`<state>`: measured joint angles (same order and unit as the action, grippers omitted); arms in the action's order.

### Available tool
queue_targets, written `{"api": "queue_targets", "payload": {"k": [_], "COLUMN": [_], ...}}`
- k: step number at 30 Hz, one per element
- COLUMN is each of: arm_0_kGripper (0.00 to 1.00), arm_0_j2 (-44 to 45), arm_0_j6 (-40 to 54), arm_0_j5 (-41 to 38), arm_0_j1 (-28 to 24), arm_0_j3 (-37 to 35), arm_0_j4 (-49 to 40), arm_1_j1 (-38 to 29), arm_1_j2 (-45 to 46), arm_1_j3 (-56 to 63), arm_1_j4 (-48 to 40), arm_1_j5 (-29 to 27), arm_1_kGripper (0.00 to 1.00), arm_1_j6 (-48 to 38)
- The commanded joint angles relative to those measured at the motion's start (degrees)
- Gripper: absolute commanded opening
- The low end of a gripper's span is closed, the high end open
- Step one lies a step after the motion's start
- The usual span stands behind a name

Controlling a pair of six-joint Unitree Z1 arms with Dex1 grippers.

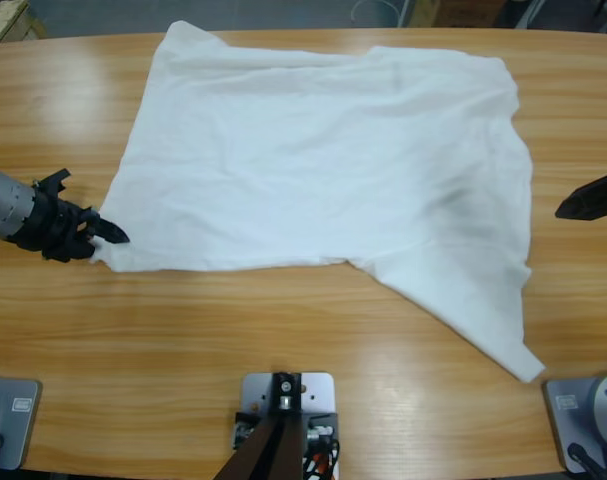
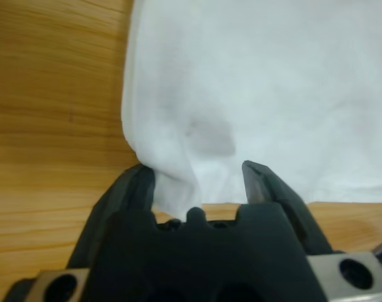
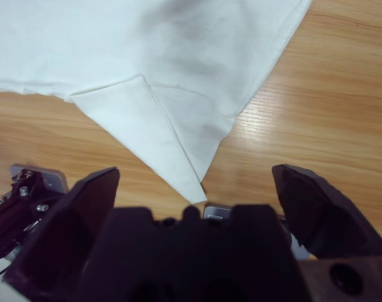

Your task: Fold clothes

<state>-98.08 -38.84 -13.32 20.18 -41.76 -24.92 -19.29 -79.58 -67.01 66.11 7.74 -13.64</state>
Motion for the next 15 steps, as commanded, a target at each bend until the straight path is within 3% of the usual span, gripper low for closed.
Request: {"api": "queue_targets", "payload": {"k": [1, 2, 3, 6, 8, 10, 13, 14, 15], "arm_0_kGripper": [0.195, 0.033, 0.0, 0.0, 0.0, 0.0, 0.0, 0.0, 0.0], "arm_0_j2": [-5.07, -4.6, -4.23, -3.05, -1.56, 0.34, 1.45, 1.68, 1.98], "arm_0_j6": [0.97, 1.13, 1.29, 1.43, 1.82, 1.83, 1.83, 1.83, 1.87], "arm_0_j5": [-1.27, -1.27, -1.27, -1.27, -1.27, -1.27, -1.27, -1.27, -1.27], "arm_0_j1": [0.26, 0.39, 0.49, 0.56, 0.6, 0.65, 0.65, 0.65, 0.65], "arm_0_j3": [1.98, 2.07, 2.16, 2.38, 2.38, 2.51, 2.65, 2.65, 2.65], "arm_0_j4": [1.1, 1.1, 1.1, 1.28, 1.26, 1.21, 1.22, 1.28, 1.28], "arm_1_j1": [-0.58, -0.58, -0.58, -0.58, -0.58, -0.58, -0.58, -0.58, -0.58], "arm_1_j2": [0.86, 0.83, 0.81, 0.81, 0.86, 0.84, 0.9, 1.0, 1.23], "arm_1_j3": [2.15, 2.24, 2.34, 2.57, 2.71, 2.92, 3.05, 3.15, 3.24], "arm_1_j4": [-0.93, -1.06, -1.2, -1.51, -1.64, -1.83, -1.95, -1.95, -1.95], "arm_1_j5": [0.52, 0.52, 0.52, 0.52, 0.52, 0.52, 0.52, 0.43, 0.43], "arm_1_kGripper": [0.996, 0.992, 0.991, 0.966, 0.867, 0.833, 0.636, 0.455, 0.35], "arm_1_j6": [0.11, 0.11, 0.11, 0.02, 0.02, 0.02, 0.02, 0.02, -0.07]}}
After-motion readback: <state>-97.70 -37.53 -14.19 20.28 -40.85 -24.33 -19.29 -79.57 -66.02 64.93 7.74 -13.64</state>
